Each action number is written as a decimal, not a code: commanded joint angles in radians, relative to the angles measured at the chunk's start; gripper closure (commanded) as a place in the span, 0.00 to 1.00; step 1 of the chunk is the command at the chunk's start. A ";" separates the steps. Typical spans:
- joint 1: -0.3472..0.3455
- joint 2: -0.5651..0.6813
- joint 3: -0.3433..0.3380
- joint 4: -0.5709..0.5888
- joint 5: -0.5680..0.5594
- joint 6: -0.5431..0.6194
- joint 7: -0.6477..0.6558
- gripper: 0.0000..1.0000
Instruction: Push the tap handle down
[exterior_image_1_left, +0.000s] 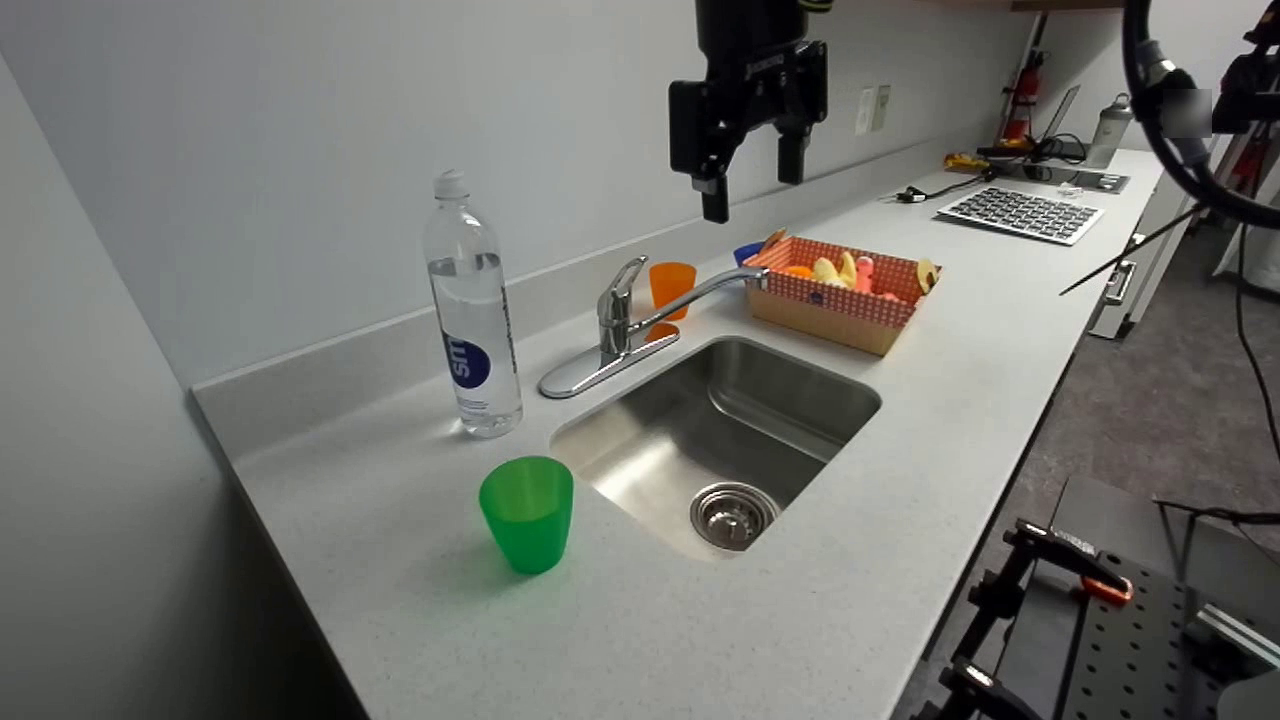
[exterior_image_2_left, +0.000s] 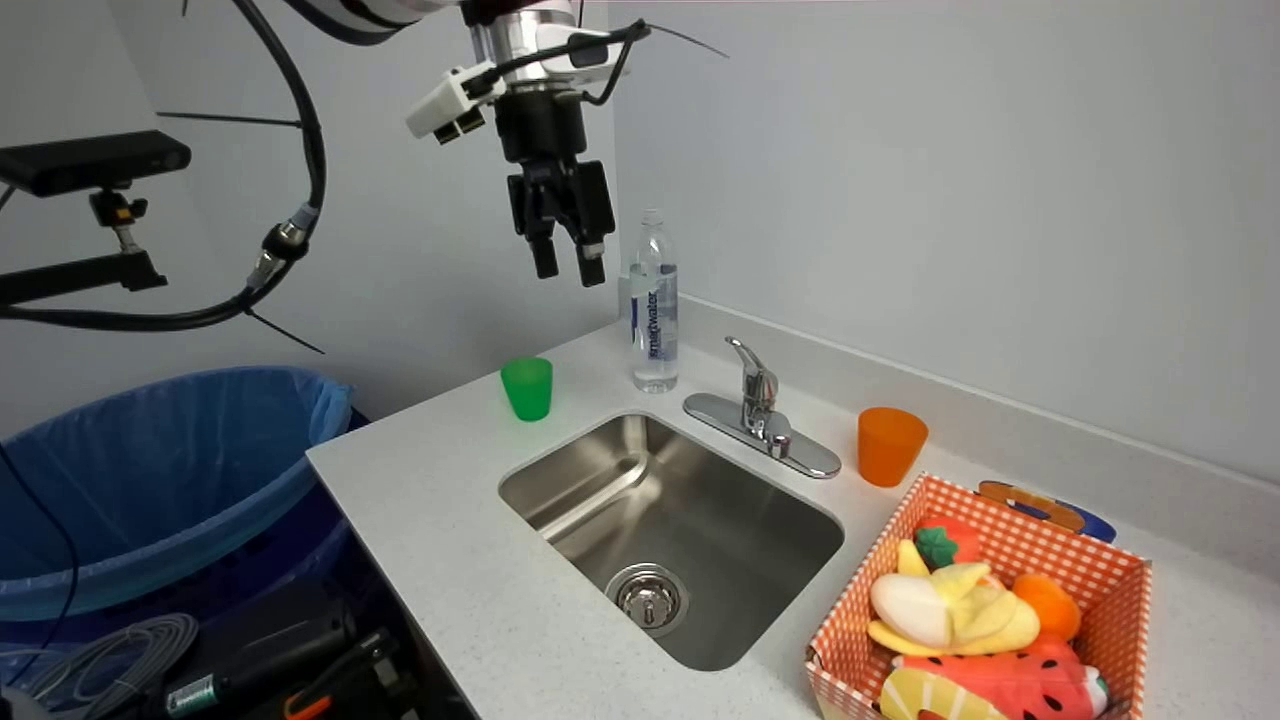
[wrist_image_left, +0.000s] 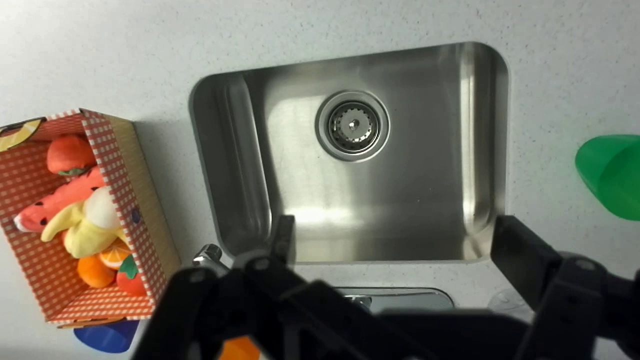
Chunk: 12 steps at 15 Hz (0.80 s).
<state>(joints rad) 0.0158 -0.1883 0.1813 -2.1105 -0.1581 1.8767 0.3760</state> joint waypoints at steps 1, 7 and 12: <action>0.005 0.119 -0.020 0.127 -0.037 -0.020 0.076 0.00; 0.024 0.159 -0.055 0.149 -0.015 -0.003 0.098 0.00; 0.029 0.170 -0.055 0.163 -0.014 -0.004 0.117 0.00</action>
<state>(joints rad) 0.0226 -0.0187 0.1479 -1.9492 -0.1722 1.8754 0.4927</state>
